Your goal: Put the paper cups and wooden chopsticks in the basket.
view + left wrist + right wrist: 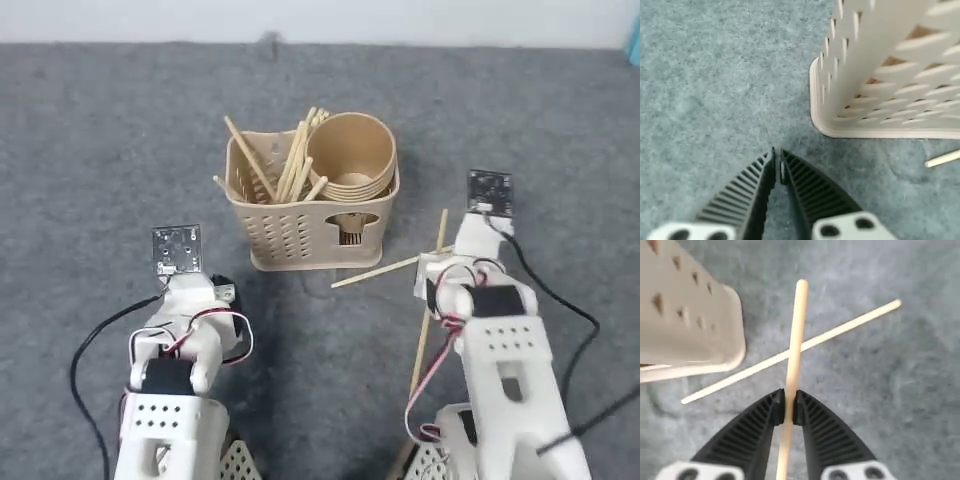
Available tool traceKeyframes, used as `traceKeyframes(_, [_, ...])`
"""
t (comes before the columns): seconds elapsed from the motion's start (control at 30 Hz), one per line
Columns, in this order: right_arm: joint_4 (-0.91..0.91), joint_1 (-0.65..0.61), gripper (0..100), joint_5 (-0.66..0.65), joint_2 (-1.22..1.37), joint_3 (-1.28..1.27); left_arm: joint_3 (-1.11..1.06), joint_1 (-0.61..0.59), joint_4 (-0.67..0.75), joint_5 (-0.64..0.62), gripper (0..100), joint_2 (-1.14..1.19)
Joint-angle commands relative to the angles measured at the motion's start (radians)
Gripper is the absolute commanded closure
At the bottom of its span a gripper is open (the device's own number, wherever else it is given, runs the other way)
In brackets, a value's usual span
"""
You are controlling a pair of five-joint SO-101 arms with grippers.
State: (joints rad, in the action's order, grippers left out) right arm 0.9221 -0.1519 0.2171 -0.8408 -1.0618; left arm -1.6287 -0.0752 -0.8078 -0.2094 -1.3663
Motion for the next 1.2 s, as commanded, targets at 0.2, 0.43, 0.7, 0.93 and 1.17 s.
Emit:
traceKeyframes(0.2, [0.088, 0.019, 99.1, 0.011, -0.450, 0.037, 0.008, -0.002, 0.137, -0.015, 99, 0.006])
traceKeyframes(0.43, [-0.165, -0.021, 99.1, 0.005, -0.759, 0.051, 0.008, -0.002, 0.138, -0.015, 99, 0.006])
traceKeyframes(0.7, [-0.498, -0.168, 99.1, 0.003, -0.846, 0.051, 0.007, -0.002, 0.140, -0.008, 98, 0.006])
traceKeyframes(0.93, [-0.840, -0.280, 98.9, -0.084, -0.690, 0.051, 0.007, 0.005, 0.140, -0.006, 98, 0.006])
traceKeyframes(1.17, [-1.129, -0.450, 98.9, -0.364, -0.473, 0.052, 0.007, 0.002, 0.140, -0.005, 99, 0.006])
